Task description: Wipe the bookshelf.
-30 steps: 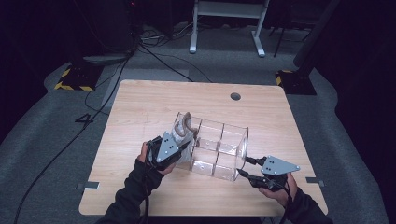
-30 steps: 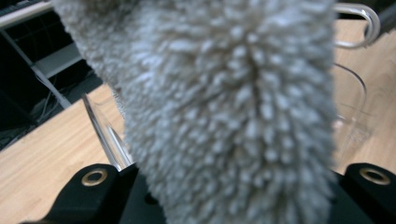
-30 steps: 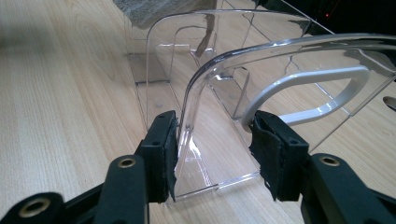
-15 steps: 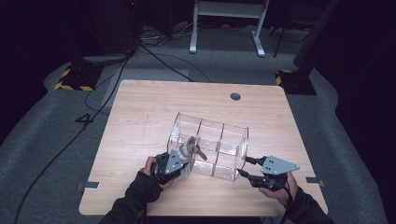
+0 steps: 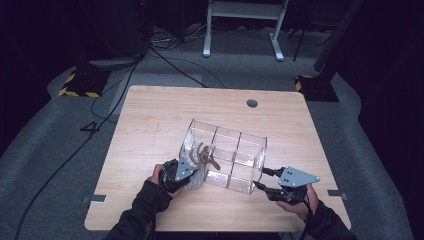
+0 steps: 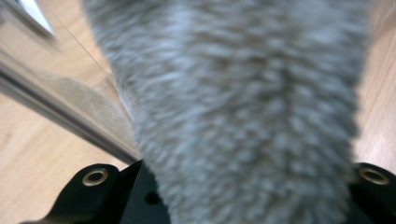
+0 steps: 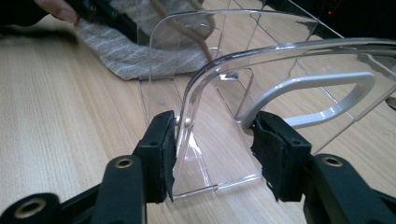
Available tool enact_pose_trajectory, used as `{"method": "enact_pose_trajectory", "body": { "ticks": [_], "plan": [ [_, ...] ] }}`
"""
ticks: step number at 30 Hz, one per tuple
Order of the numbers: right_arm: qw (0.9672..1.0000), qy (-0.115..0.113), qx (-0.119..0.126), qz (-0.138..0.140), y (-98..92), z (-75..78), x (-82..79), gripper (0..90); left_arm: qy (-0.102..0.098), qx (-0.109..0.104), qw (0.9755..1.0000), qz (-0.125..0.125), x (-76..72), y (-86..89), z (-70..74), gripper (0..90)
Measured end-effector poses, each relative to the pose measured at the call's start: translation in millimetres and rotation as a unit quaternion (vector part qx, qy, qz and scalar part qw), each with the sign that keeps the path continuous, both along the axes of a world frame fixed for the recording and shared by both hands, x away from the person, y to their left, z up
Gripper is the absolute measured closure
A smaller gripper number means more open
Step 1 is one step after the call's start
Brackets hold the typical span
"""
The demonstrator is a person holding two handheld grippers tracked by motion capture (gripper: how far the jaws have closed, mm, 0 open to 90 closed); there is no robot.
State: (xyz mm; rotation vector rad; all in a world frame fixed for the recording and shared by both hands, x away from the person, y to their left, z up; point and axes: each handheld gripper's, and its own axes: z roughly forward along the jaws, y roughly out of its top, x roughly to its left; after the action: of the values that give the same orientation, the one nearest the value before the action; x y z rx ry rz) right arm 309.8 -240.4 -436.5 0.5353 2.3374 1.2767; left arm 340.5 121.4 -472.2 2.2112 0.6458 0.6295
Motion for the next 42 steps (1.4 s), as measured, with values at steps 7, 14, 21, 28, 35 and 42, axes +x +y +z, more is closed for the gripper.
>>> {"method": "enact_pose_trajectory", "body": {
  "ticks": [7,14,21,28,35,42],
  "plan": [
    [0.9999,0.006,-0.004,0.01,2.3,-1.3,-1.3,48.5,-0.053,-0.059,0.9963,0.032,-5.3,11.7,38.7,77.6],
    [0.9998,0.009,0.007,0.019,0.6,-1.0,-1.5,47.3,-0.096,-0.087,0.9904,0.047,-18.1,20.4,64.7,77.6],
    [0.9997,0.005,0.014,0.02,2.0,1.2,-3.0,47.5,-0.068,-0.077,0.9947,0.014,-27.6,8.4,52.1,77.6],
    [0.9997,0.004,0.012,0.019,2.6,0.4,-2.7,50.2,-0.097,-0.118,0.9883,-0.001,-42.0,0.4,78.9,77.5],
    [0.9997,0.01,0.011,0.018,3.6,-1.0,-2.1,49.0,-0.096,-0.138,0.9846,-0.047,-48.0,-34.8,92.0,77.5],
    [0.9994,0.013,0.014,0.027,6.0,-1.1,-3.9,49.8,-0.049,-0.12,0.9904,-0.049,-36.4,-49.1,64.8,77.4]
  ]
}}
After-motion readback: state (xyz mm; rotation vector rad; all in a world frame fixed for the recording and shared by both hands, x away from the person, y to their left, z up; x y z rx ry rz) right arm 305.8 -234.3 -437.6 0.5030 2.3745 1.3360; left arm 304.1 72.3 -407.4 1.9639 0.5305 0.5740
